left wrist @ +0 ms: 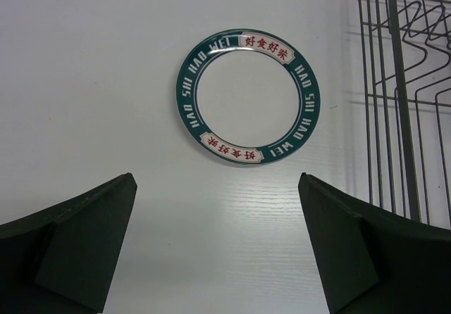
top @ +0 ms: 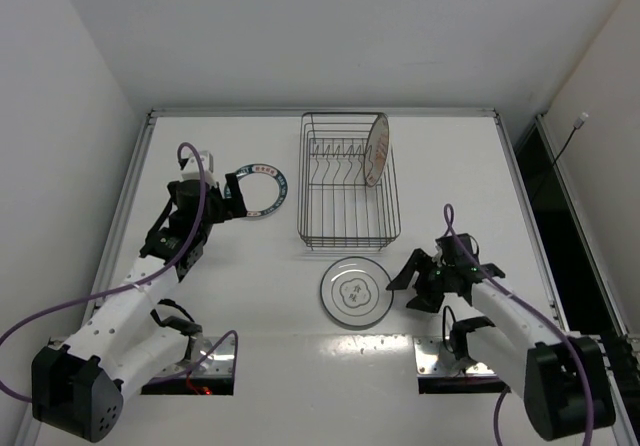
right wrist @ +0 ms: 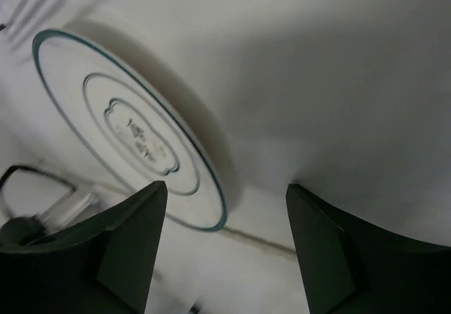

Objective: Load the plates into the dish rack

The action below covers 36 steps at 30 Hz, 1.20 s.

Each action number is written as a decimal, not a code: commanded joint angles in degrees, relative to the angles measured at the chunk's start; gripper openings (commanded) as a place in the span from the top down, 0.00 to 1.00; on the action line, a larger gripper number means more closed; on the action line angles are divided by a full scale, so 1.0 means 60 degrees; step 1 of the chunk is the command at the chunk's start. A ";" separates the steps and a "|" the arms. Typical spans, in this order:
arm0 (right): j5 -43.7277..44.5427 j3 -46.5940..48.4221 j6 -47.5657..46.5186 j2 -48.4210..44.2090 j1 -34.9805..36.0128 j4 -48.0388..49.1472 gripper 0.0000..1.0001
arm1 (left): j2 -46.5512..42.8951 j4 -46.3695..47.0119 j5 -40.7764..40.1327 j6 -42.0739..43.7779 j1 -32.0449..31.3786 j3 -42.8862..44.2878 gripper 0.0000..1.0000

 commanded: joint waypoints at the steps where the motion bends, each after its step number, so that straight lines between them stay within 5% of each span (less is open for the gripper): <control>1: -0.1091 -0.0328 0.0440 0.1141 -0.0184 0.1902 0.34 | -0.0003 0.0169 -0.0013 0.0089 -0.0090 0.0406 0.00; 8: -0.0931 0.0125 0.0000 0.2583 0.0183 0.1905 0.43 | -0.0003 0.0169 -0.0013 0.0089 -0.0090 0.0406 0.00; 12: -0.0740 0.0314 -0.0087 0.3036 0.0387 0.1993 0.78 | -0.0003 0.0169 -0.0013 0.0089 -0.0090 0.0494 0.00; 14: -0.0739 0.0418 -0.0088 0.3313 0.0504 0.1905 0.87 | -0.0003 0.0169 -0.0101 0.0089 -0.0090 0.0494 0.00; 15: -0.0739 0.0519 -0.0189 0.3315 0.0621 0.1804 1.00 | -0.0003 0.0169 -0.0101 0.0089 -0.0090 0.0494 0.00; 21: -0.0214 0.1149 -0.0439 0.2600 0.1250 0.0765 1.00 | -0.0003 0.0169 -0.0189 0.0089 -0.0090 0.0494 0.00; 32: 0.1646 0.3404 -0.0439 -0.2233 0.2936 -0.4639 1.00 | -0.0003 0.0081 -0.0365 0.0089 -0.0090 0.0493 0.00; 36: 0.3153 0.6139 -0.0467 -0.2954 0.3039 -0.6265 1.00 | -0.0003 -0.0109 -0.0453 0.0089 -0.0090 0.0581 0.00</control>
